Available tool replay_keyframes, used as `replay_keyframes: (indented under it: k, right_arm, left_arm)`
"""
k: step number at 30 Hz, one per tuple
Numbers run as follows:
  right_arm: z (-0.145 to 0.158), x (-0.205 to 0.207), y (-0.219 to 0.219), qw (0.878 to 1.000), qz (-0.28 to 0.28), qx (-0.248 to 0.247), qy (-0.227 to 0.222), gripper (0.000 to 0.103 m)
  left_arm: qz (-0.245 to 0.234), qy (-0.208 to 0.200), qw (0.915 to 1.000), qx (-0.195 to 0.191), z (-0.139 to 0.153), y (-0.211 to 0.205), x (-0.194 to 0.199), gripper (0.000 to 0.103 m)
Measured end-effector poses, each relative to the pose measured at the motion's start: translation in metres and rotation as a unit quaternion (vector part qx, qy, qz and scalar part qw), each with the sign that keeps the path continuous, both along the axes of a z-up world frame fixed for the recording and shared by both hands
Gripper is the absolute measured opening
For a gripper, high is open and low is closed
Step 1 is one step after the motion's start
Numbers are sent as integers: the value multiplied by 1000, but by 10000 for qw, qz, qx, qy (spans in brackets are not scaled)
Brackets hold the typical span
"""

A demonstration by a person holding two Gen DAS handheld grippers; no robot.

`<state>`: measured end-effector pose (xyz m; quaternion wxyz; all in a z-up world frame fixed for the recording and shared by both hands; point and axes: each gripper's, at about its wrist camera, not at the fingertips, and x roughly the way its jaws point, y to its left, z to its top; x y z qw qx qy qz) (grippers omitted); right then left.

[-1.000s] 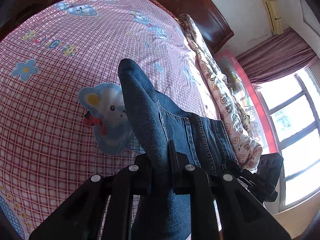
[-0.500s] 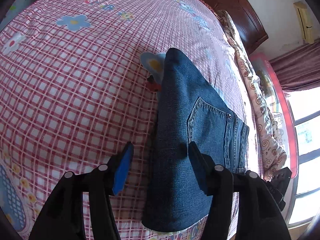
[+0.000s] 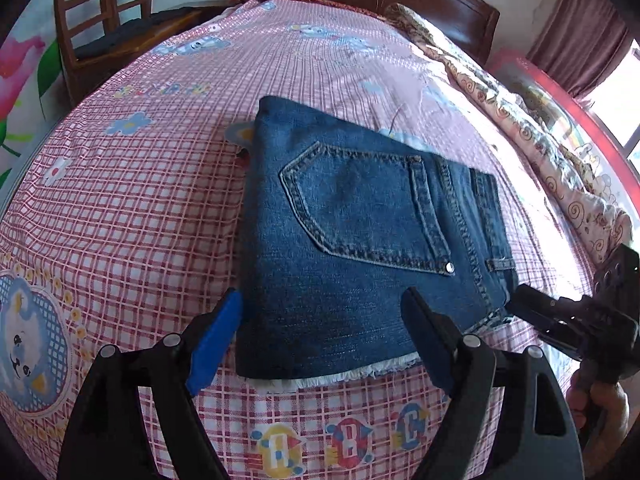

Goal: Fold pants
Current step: 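Open the left tool and release the folded jeans square onto the bed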

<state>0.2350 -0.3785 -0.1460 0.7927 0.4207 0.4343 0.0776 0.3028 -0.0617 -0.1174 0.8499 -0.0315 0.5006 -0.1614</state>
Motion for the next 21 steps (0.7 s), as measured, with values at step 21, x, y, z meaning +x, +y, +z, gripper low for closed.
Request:
replay_keyframes:
  k: [21]
  right_arm:
    - [22, -129, 18, 9881, -367, -1057, 1057, 60]
  left_arm:
    - [1719, 939, 9771, 828, -15, 117, -85, 101]
